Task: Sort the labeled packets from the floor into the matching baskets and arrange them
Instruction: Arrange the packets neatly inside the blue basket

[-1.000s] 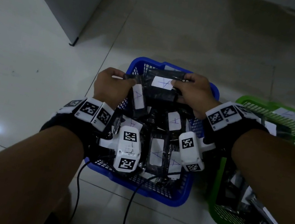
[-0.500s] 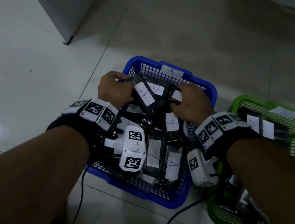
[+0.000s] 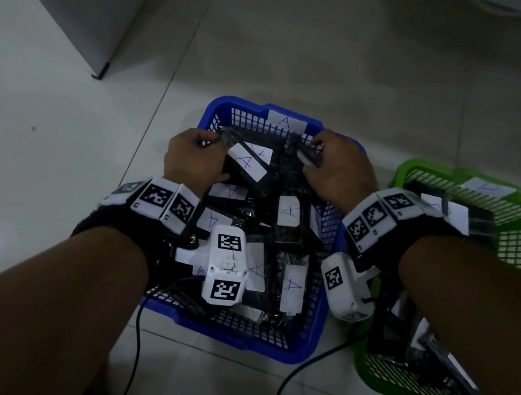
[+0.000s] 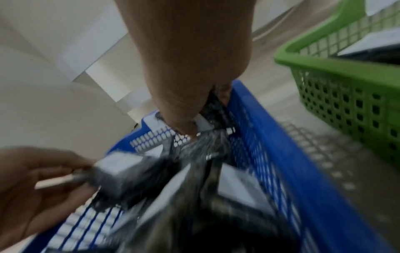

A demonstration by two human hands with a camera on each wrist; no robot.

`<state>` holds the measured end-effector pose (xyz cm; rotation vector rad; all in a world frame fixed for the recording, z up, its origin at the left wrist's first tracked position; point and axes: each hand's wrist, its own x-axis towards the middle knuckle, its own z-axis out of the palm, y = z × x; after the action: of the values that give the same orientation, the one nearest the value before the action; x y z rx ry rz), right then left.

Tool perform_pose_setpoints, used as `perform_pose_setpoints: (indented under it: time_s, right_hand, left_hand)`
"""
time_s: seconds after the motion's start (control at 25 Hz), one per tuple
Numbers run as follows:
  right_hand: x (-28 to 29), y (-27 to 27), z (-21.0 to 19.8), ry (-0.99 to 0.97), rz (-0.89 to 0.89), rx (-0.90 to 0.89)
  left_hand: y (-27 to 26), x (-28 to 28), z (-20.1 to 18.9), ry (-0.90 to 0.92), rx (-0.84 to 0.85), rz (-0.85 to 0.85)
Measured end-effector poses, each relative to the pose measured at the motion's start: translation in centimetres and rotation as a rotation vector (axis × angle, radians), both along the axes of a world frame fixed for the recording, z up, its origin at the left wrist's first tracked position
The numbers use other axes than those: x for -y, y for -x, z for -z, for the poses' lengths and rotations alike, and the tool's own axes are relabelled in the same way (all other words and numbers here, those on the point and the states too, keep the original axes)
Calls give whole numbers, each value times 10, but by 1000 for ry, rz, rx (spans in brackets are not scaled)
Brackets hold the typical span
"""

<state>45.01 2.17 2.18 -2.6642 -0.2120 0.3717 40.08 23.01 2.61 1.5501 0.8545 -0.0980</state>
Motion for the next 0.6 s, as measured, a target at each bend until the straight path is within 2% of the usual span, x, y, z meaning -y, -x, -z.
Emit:
perform_pose_setpoints:
  time_s: [0.16, 0.28, 0.36, 0.48, 0.6]
  right_hand:
    - [4, -4, -10, -251, 172, -49]
    - [-1, -2, -13, -374, 293, -108]
    - [-2, -2, -12, -404, 307, -177]
    - [2, -1, -12, -388, 275, -119]
    - [9, 2, -10, -143, 41, -34]
  left_hand:
    - [1, 5, 0, 29, 14, -9]
    - [0, 13, -4, 237, 13, -112]
    - [-1, 18, -4, 295, 13, -138]
    - [-3, 18, 3, 178, 20, -106]
    - [-2, 12, 6, -231, 41, 4]
